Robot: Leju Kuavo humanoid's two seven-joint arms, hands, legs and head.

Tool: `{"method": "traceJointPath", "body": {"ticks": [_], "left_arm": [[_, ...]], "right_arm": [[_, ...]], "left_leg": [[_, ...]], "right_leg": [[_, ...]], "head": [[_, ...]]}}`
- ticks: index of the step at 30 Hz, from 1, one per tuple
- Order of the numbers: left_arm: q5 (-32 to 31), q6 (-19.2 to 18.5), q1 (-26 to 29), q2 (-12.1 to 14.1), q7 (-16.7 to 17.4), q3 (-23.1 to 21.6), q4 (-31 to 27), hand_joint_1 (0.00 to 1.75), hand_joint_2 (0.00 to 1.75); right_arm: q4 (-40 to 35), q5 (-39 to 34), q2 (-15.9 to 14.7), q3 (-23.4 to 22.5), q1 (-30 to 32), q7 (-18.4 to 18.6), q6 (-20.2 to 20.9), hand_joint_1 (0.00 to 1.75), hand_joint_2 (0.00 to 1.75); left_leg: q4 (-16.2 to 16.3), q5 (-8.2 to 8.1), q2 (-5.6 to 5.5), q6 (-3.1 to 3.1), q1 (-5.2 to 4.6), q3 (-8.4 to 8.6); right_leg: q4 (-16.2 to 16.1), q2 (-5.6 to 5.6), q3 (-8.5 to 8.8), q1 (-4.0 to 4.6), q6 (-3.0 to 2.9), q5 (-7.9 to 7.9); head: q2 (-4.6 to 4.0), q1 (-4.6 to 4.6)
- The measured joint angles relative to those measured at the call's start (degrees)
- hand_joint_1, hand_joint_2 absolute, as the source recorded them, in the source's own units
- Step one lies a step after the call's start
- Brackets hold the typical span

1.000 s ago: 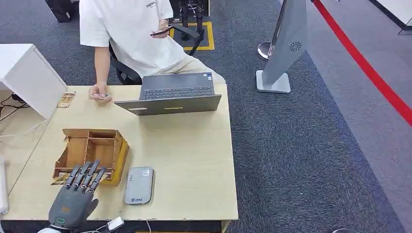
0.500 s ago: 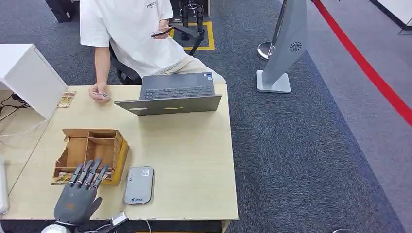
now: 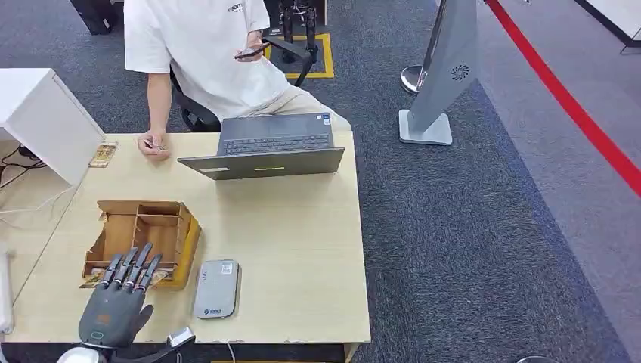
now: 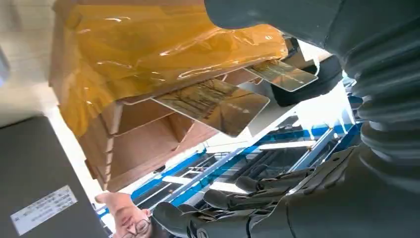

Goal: Pass the card to the sensor for recognition and then transmit it.

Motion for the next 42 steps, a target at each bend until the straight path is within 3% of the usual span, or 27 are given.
{"method": "traceJointPath", "body": {"ticks": [21, 22, 42], "left_arm": [[-0.07, -0.17, -0.32, -1.88, -3.26, 6.75, 0.2, 0.0, 1.75], [-0.07, -0.17, -0.32, -1.92, -3.37, 6.82, 0.2, 1.75, 1.75], [1.64, -1.92, -0.55, -2.62, -5.07, 7.67, 0.2, 1.75, 1.75]], "right_arm": [[0.0, 0.48, 0.0, -0.07, -0.14, 0.42, -0.07, 0.0, 1.75], [0.0, 0.5, 0.0, -0.07, -0.14, 0.42, -0.04, 0.0, 1.75], [0.0, 0.52, 0.0, -0.33, -0.18, 0.42, -0.02, 0.0, 1.75]], "left_leg": [[0.0, 0.0, 0.0, 0.0, 0.0, 0.0], [0.0, 0.0, 0.0, 0.0, 0.0, 0.0], [0.0, 0.0, 0.0, 0.0, 0.0, 0.01]], "right_leg": [[0.01, 0.0, 0.01, 0.0, 0.0, 0.0], [0.01, 0.0, 0.01, 0.0, 0.0, 0.0], [0.01, 0.01, 0.01, 0.0, 0.0, 0.0]], "head": [[0.0, 0.0], [0.0, 0.0], [0.0, 0.0]]}}
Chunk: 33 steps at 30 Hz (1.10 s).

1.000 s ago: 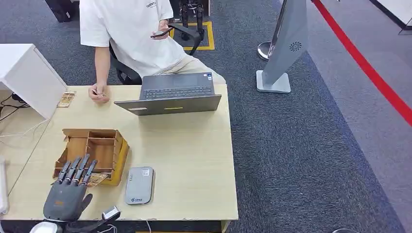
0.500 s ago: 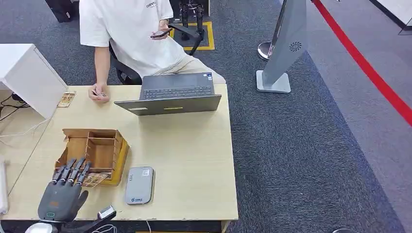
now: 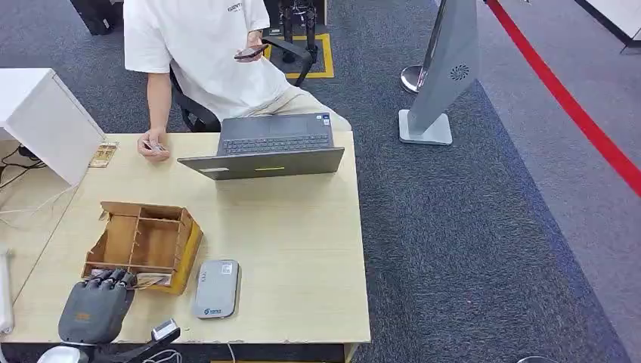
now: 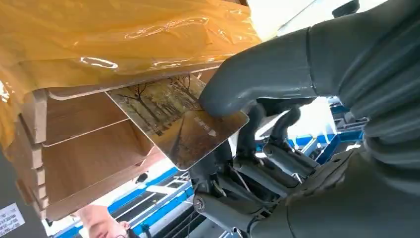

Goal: Pass the card to the sensor for recognition and then transmit it.

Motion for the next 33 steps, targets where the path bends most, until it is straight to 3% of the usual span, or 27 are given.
{"method": "traceJointPath", "body": {"ticks": [21, 24, 28, 33], "left_arm": [[0.17, -0.57, 0.49, -1.53, 0.02, 1.27, -1.66, 1.75, 1.75], [0.29, -3.1, 1.82, -2.51, 0.13, 1.55, -6.52, 1.75, 1.75], [-3.28, -9.23, 4.08, -3.48, 3.55, 1.22, -16.25, 1.75, 1.75], [-4.33, -12.39, 7.07, -1.84, 8.72, -5.3, -30.96, 1.75, 1.75]], "right_arm": [[0.0, -0.18, 0.0, -0.13, 0.01, 0.44, -0.07, 0.0, 1.75], [0.0, -0.78, 0.09, -0.52, 0.03, 0.98, -0.31, 0.0, 1.75], [0.0, -2.49, 0.68, -1.4, 0.05, 2.06, -1.18, 0.0, 1.75], [0.0, -4.3, 1.68, -2.12, 0.09, 2.8, -1.35, 0.0, 1.75]], "left_leg": [[0.0, 0.0, 0.0, 0.0, 0.0, 0.0], [0.01, 0.0, 0.0, 0.0, 0.0, 0.0], [0.02, 0.0, 0.0, 0.0, 0.0, -0.01], [0.03, 0.0, 0.0, 0.0, 0.01, -0.04]], "right_leg": [[0.0, 0.0, -0.01, 0.0, 0.0, 0.0], [0.0, 0.0, -0.02, 0.0, 0.0, 0.0], [0.0, 0.01, -0.04, 0.0, 0.0, 0.0], [0.0, -0.01, -0.05, 0.04, 0.0, 0.0]], "head": [[0.0, 0.0], [0.0, 0.0], [0.0, 0.0], [0.0, 0.02]]}}
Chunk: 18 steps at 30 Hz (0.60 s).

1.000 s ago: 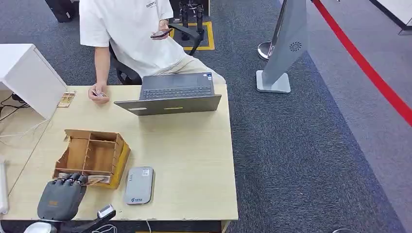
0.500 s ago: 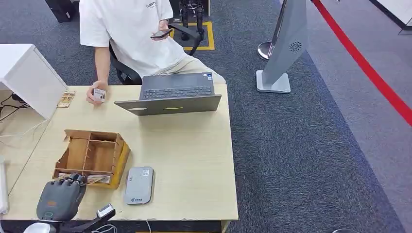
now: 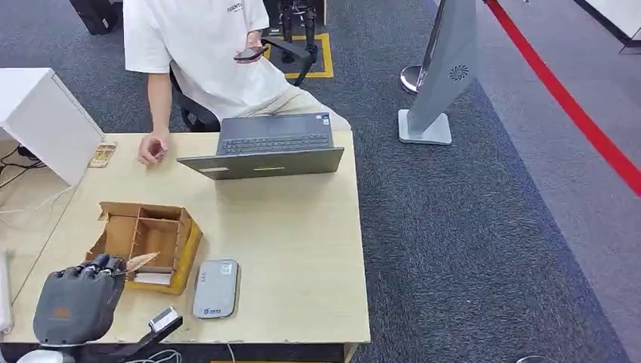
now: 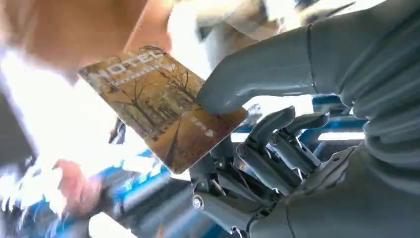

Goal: Pass the card to the sensor for recognition and then transmit it.

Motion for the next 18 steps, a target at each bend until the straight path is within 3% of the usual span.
{"method": "traceJointPath", "body": {"ticks": [8, 18], "left_arm": [[0.92, 1.73, 1.55, 4.59, 1.77, -8.14, -12.21, 1.75, 1.75], [1.07, 1.92, 2.03, 6.19, 1.8, -10.37, -15.57, 1.75, 1.75]], "right_arm": [[0.0, -1.42, 0.7, -0.68, 0.11, -0.13, 0.02, 0.0, 1.75], [0.0, -1.42, 0.81, -0.68, 0.11, -0.15, 0.02, 0.0, 1.75]], "left_leg": [[0.0, 0.0, -0.02, 0.0, 0.01, 0.02], [0.0, 0.0, -0.02, 0.0, 0.01, 0.02]], "right_leg": [[0.01, -0.02, 0.02, 0.0, -0.01, -0.01], [0.01, -0.02, 0.02, 0.0, -0.01, 0.0]], "head": [[0.0, -0.04], [0.0, -0.02]]}}
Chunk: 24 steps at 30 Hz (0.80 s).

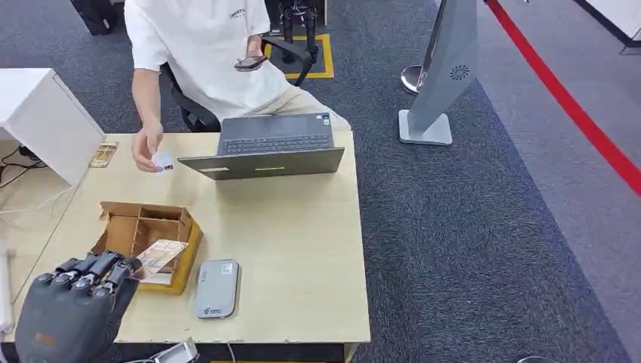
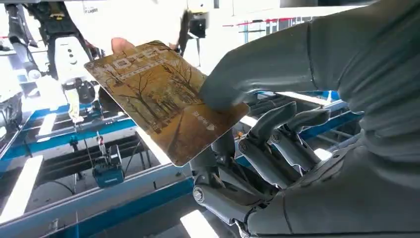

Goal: Pass the card to the sensor for recognition and then transmit it.

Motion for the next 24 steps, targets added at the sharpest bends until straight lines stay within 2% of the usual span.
{"method": "traceJointPath", "body": {"ticks": [8, 24], "left_arm": [[0.59, 0.37, -0.02, 0.33, 0.0, -0.15, -0.46, 1.75, 1.75], [2.93, 0.48, -3.47, 0.76, -0.02, -1.31, -3.15, 1.75, 1.75]], "right_arm": [[0.0, -0.07, 0.02, 0.0, 0.01, 0.0, 0.0, 0.0, 1.75], [0.0, -0.11, 0.17, 0.0, 0.18, -0.24, 0.02, 0.0, 1.75]], "left_leg": [[0.0, 0.0, 0.0, 0.0, 0.0, 0.01], [0.01, 0.0, 0.0, 0.0, 0.0, 0.03]], "right_leg": [[0.0, 0.0, -0.11, 0.0, 0.0, 0.0], [0.0, 0.0, -0.14, 0.0, 0.0, 0.0]], "head": [[0.0, -0.02], [0.0, -0.02]]}}
